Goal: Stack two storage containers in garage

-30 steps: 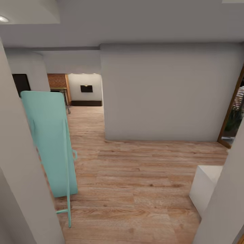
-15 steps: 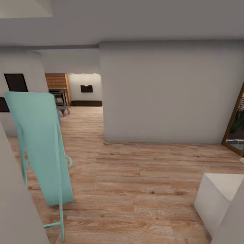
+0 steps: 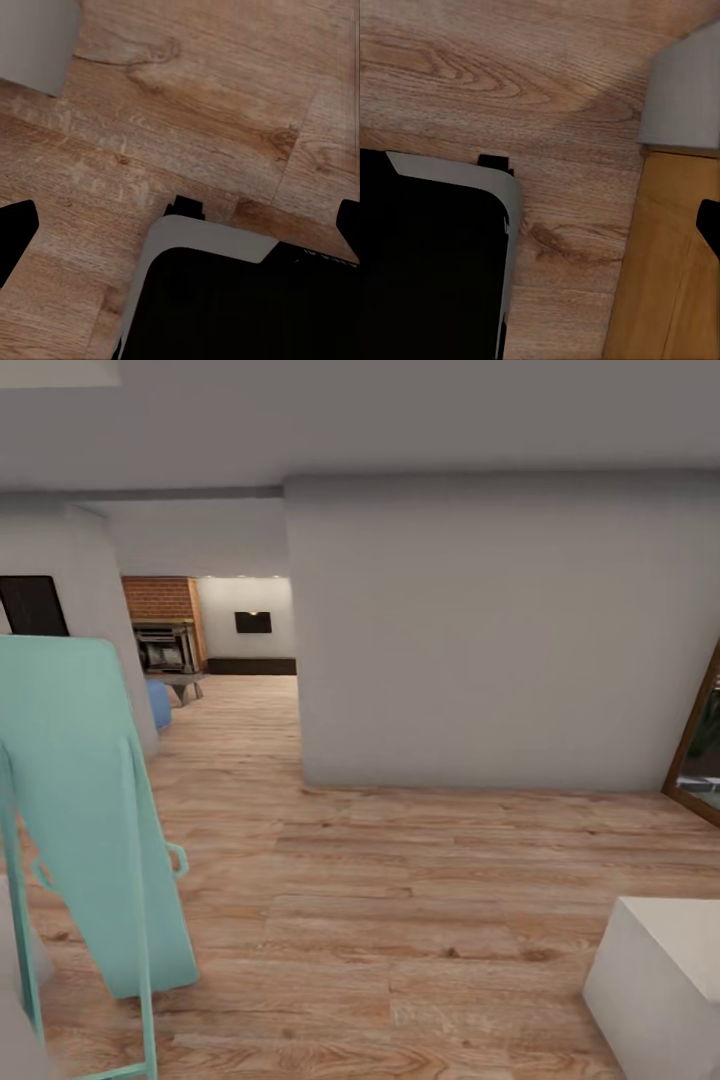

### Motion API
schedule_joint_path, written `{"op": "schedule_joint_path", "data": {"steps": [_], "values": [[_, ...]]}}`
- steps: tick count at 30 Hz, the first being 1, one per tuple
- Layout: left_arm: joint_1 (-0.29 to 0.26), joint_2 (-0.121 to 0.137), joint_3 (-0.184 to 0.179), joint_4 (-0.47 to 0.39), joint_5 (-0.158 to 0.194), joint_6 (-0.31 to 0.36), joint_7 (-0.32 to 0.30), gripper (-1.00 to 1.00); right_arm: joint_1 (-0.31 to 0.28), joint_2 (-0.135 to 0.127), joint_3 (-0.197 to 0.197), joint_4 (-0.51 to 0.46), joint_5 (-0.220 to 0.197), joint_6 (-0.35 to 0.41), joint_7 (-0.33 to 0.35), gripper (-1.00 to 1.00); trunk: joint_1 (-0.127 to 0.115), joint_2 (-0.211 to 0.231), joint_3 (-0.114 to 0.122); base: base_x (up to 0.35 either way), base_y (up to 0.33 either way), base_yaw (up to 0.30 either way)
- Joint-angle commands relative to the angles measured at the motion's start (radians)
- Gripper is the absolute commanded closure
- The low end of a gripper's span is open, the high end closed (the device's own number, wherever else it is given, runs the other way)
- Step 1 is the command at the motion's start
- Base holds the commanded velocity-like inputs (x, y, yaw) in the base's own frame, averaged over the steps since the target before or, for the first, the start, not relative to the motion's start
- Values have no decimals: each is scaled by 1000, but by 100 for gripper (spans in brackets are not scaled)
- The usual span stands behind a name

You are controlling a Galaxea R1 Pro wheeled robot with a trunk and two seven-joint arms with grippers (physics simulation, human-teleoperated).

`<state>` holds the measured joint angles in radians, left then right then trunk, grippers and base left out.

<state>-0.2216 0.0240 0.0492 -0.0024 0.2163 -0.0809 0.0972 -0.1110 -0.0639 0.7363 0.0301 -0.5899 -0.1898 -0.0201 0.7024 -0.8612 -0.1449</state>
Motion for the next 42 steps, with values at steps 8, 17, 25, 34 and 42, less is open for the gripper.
{"op": "schedule_joint_path", "data": {"steps": [8,17,25,34,42], "values": [[-1,-2,4,1,1,-3,1,-100,-1,7,6,2,-5,1,-1,-100,1,-1,-1,322,-85,0],[-1,-2,4,1,1,-3,0,-100,-1,7,6,2,-5,1,-1,-100,1,-1,-1,322,-85,0],[-1,-1,4,1,1,-3,0,-100,-1,7,6,2,-5,1,-1,-100,1,-1,-1,321,-85,0],[-1,2,5,1,1,-2,0,-100,-1,7,6,2,-5,1,-1,-100,1,-1,-1,321,-85,0],[-1,1,5,1,1,-2,-1,-100,-1,7,6,2,-5,1,-1,-100,1,-1,-1,321,-85,0]]}}
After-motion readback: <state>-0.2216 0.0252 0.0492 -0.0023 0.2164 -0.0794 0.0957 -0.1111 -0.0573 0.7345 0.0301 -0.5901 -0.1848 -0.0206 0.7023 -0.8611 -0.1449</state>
